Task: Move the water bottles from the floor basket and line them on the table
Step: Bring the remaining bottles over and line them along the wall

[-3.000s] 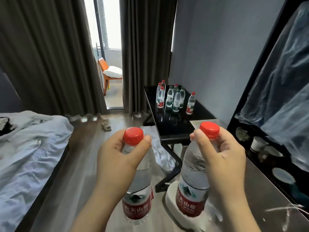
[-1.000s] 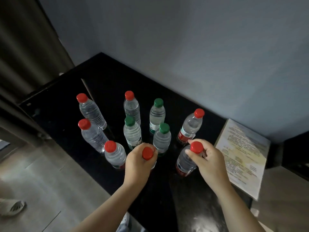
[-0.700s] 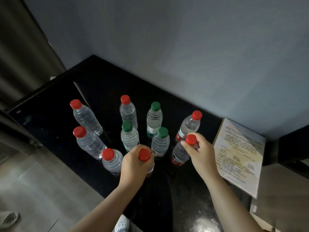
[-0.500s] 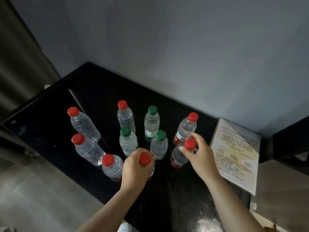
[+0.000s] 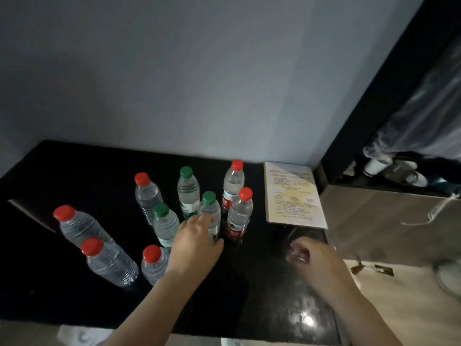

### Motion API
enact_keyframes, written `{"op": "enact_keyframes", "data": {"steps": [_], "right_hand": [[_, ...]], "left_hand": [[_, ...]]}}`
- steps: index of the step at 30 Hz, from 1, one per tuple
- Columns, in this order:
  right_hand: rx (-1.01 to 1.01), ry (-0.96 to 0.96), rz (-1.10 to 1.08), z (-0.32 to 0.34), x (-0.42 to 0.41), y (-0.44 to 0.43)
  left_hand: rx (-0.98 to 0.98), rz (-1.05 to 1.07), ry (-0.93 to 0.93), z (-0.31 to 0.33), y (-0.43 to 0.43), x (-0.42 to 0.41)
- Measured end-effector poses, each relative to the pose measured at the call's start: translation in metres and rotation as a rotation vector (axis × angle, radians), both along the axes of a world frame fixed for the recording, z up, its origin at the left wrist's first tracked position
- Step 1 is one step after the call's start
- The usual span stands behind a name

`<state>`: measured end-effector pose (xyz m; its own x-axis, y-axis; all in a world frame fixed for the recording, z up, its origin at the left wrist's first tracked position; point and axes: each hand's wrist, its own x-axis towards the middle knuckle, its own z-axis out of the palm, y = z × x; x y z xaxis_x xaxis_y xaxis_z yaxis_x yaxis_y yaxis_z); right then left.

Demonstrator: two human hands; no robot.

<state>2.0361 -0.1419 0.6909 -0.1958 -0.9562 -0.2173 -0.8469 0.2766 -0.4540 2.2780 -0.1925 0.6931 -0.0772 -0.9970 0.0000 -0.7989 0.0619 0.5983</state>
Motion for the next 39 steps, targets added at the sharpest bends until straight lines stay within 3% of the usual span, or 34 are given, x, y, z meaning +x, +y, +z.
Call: {"op": "enact_keyframes", "data": {"steps": [5, 15, 21, 28, 39], "right_hand": [[-0.018, -0.054, -0.205, 0.003, 0.0, 0.063], [-0.023, -0.015, -0.539, 0.023, -0.053, 0.198], [-0.072, -0.03, -0.749, 0.022, -0.109, 0.281], [-0.02, 0.034, -0.907, 0.019, -0.204, 0.401], [0.0, 0.062, -1.019, 0.027, -0.359, 0.497]], "left_hand": [[-0.09, -0.262, 0.014, 0.03, 0.035, -0.007], [0.072, -0.692, 0.027, 0.025, 0.091, -0.101], [0.151, -0.882, 0.053, 0.025, 0.141, -0.192], [0.194, -1.174, -0.079, 0.02, 0.214, -0.319], [0.144, -1.311, -0.142, 0.019, 0.265, -0.511]]}}
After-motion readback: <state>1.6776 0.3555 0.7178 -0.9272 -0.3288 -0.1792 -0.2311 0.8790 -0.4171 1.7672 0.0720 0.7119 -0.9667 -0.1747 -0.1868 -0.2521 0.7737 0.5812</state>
